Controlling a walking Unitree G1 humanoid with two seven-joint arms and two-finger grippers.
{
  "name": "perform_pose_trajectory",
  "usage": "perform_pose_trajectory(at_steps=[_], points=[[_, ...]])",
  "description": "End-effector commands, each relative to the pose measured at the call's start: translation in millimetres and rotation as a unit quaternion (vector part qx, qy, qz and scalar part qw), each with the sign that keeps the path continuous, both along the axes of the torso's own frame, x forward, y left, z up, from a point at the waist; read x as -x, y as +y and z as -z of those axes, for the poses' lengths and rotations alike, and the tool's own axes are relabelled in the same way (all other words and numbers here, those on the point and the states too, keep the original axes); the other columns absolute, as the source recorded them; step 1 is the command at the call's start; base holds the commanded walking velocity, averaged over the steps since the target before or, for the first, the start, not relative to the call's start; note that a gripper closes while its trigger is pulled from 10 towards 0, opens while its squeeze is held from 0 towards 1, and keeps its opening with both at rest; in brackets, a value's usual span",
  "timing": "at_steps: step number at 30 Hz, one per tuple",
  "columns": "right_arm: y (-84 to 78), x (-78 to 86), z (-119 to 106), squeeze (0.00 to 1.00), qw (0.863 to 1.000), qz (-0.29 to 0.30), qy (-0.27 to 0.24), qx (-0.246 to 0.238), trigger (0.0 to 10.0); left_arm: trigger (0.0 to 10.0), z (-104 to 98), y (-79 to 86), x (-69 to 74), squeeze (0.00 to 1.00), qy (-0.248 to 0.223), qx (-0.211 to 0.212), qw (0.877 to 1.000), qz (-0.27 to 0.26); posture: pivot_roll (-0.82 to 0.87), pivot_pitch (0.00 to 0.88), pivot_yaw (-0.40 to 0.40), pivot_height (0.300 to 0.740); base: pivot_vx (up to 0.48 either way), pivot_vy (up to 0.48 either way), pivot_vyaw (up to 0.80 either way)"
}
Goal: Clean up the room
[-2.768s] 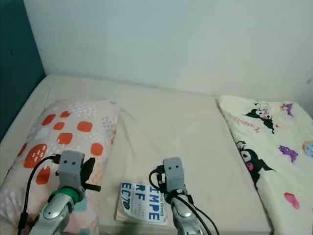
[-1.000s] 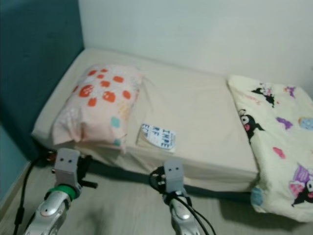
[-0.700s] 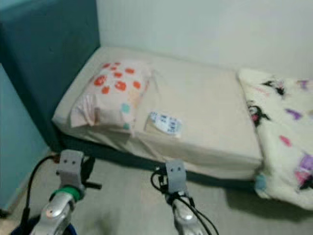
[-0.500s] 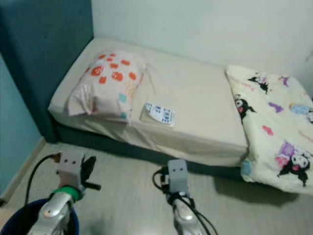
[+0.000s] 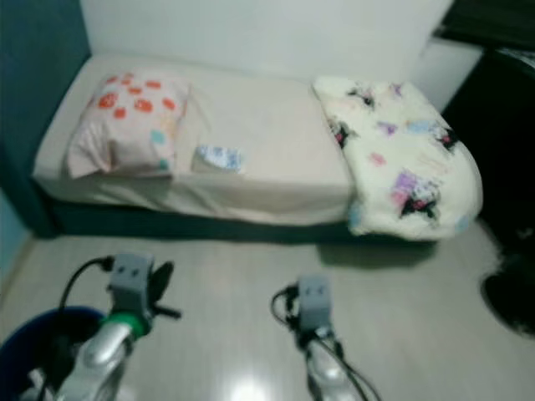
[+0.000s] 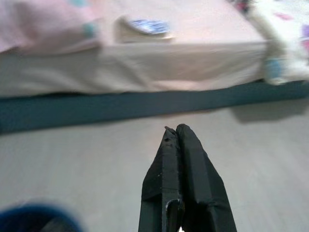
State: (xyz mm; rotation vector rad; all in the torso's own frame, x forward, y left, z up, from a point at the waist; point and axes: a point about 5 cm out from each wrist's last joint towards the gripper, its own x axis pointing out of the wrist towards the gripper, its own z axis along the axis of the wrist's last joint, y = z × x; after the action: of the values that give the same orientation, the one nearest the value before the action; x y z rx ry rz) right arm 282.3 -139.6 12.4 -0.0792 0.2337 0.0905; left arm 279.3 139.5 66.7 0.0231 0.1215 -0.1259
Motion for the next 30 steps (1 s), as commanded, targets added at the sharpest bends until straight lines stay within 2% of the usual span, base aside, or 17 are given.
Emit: perform_pose_trajectory(at_steps=[1,25,29,30], points=[[-6.7,-0.2,0,0.00,1.000,0.005,0.001,0.011,10.0,10.0,9,-2.7,4.3,0.00,0.023,0.000,1.000,0.003,0.03,0.038,-0.057,0.740,0.000,0.000,0.00],[-9.4,0.0,-1,0.00,1.000,0.008,-0.006,0.012,10.0,10.0,12,-1.7,5.4,0.00,0.026,-0.006,1.000,0.003,0.03,0.039,-0.055,0.740,0.000,0.000,0.00],[-9.5,0.8,0,0.00,1.000,0.005,-0.002,0.016,10.0,10.0,17,-0.2,6.5,0.00,0.034,-0.017,0.999,0.008,0.03,0.039,-0.054,0.740,0.000,0.000,0.00],[-9.7,1.0,1,0.00,1.000,0.003,-0.001,0.017,10.0,10.0,20,0.3,6.8,0.00,0.038,-0.033,0.999,0.015,0.02,0.039,-0.055,0.740,0.000,0.000,0.00]])
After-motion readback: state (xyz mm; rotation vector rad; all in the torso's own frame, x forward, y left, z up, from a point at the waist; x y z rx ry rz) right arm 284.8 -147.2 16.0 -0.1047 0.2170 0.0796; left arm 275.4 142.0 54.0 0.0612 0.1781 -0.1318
